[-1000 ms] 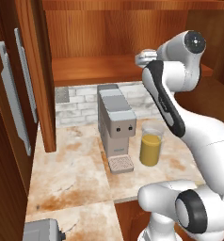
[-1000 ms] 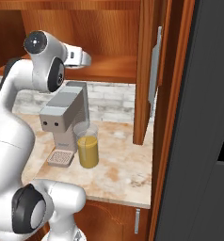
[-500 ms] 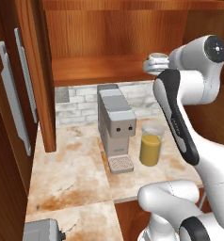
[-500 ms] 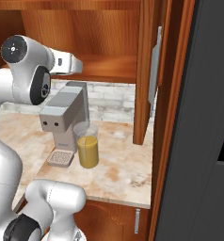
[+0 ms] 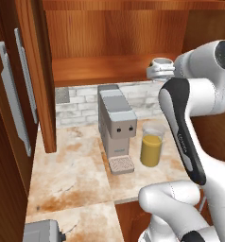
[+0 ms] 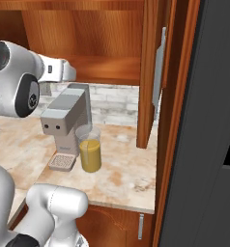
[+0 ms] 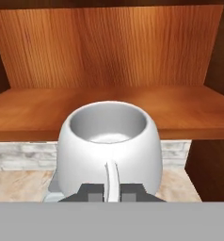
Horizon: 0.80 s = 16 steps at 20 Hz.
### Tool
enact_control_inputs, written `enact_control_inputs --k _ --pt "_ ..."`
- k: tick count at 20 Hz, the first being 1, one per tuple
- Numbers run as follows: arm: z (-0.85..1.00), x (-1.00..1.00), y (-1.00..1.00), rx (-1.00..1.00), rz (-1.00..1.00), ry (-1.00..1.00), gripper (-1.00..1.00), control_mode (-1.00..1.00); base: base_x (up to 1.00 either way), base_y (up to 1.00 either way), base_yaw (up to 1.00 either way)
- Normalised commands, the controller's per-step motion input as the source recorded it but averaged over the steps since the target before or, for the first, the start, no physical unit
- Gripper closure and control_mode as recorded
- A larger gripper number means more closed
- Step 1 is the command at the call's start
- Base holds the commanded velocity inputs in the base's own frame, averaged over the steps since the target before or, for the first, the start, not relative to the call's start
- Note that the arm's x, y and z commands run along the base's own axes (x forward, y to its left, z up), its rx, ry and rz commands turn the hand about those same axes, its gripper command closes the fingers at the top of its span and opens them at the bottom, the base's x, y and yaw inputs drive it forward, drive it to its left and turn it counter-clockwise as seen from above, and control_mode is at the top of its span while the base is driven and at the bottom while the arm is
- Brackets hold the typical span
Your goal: There is a tray on the dining counter. Grab the cup, mug, and pitcher and place them on the tray. The pitcher may be placed next to the tray if it cannot fit the tray.
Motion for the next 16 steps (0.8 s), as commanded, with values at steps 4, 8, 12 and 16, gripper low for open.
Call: enact_control_inputs --k 4,8,12,16 --pt "0.00 -0.36 0.00 0.00 0.00 0.00 1.00 -1.00 0.00 0.00 0.00" --pt "0.00 -0.21 0.00 0.00 0.00 0.00 1.00 -1.00 0.00 0.00 0.00" --pt "0.00 -0.14 0.00 0.00 0.00 0.00 1.00 -1.00 0.00 0.00 0.00" --pt "0.00 -0.13 -0.04 0.00 0.00 0.00 1.00 -1.00 0.00 0.00 0.00"
